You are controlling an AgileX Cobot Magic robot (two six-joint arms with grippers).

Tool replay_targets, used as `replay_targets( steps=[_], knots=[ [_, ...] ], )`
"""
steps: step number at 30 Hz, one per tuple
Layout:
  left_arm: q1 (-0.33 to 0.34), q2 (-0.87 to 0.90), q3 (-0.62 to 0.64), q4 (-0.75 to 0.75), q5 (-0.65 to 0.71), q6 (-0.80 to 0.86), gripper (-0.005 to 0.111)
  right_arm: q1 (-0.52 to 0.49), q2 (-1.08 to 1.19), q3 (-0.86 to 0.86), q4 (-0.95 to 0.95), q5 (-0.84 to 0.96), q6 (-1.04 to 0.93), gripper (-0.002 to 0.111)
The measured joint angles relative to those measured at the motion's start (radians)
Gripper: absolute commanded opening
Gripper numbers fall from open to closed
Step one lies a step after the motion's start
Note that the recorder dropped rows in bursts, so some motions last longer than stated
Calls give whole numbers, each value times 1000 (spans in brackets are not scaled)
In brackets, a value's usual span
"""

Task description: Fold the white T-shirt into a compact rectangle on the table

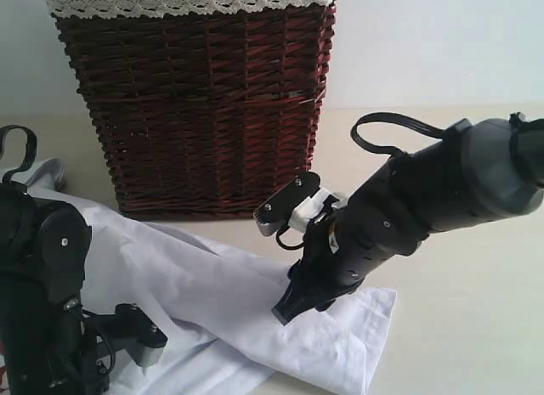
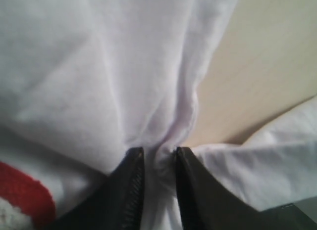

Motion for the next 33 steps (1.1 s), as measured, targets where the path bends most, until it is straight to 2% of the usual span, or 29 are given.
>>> replay_targets(
  steps=[3,9,13,16,23,29,33],
  knots=[
    [0,0,0,0,-4,0,25,0,9,0,6,-22,-12,36],
    [0,-8,0,0,-17,0,25,0,41,-4,6,-97,-91,0],
    [0,-8,0,0,-17,0,25,0,43,-4,-13,-117,-117,0],
    [0,-8,0,0,14,0,25,-4,-35,-4,-60,-115,-118,0],
    [0,-8,0,0,69,-24,25,-157,-214,-4,-71,-125,-89,0],
    [0,-8,0,18,115,-27,25,-203,-267,-12,-71,-159,-87,0],
    [0,-8,0,103,180,-29,25,-208,-299,-102,-88,-82,-87,0]
  ],
)
